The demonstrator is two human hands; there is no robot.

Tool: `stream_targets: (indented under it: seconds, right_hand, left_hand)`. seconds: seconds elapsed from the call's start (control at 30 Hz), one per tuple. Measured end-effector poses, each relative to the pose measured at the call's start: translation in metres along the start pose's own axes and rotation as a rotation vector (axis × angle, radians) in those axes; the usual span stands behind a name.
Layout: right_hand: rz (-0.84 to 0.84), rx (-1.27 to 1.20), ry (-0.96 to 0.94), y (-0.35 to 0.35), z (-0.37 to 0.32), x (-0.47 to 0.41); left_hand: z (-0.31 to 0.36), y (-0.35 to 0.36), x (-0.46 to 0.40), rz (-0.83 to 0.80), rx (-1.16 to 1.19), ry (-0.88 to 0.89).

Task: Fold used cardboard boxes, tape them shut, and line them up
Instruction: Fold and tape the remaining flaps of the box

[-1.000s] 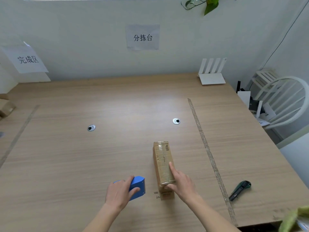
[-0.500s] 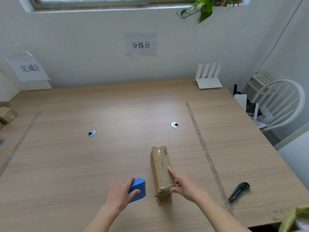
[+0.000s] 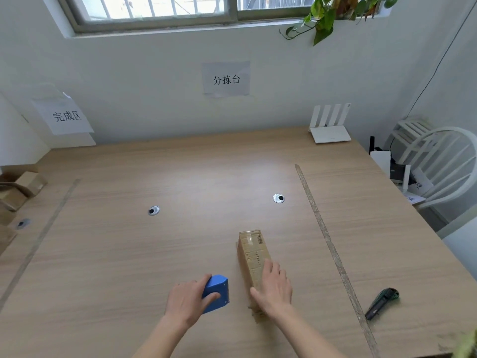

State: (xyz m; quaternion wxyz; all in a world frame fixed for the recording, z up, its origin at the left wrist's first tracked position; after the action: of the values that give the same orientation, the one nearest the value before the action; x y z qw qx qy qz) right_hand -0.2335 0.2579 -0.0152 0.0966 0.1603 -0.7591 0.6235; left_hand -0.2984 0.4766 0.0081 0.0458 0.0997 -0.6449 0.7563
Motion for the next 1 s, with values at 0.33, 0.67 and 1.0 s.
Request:
stream_targets:
  seconds: [0.33,0.67,1.0]
  right_hand:
    - [-0.114,0.271,-0.297,-0.042,0.043,-0.03]
    - [-0.022,0.161,-0.222,-0.033,0.045,-0.007]
    - [0.094,-0.033,-0.031,-0.012,0.028,0.008]
  left_hand:
    - [-0.012,-0.012,0.009,0.001,-0.043,-0.022]
    - [-0.014,0.001,0.008,-0.02,-0.03,-0.029]
    - [-0.023,0.025,-0.004,0.019,0.006,-0.066]
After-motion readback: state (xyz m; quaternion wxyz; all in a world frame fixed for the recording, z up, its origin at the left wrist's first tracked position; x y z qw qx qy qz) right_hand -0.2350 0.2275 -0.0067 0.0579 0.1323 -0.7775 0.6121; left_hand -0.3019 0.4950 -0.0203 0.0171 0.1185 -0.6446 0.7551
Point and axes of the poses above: each hand's wrist, its own x-axis away from the middle knuckle, its own y-axis out of the palm, z = x × y, the point moved 5 cm from there along -x, towards the middle knuckle, and after that the axes turned 2 degrees about -z, right-handed, at the moved point
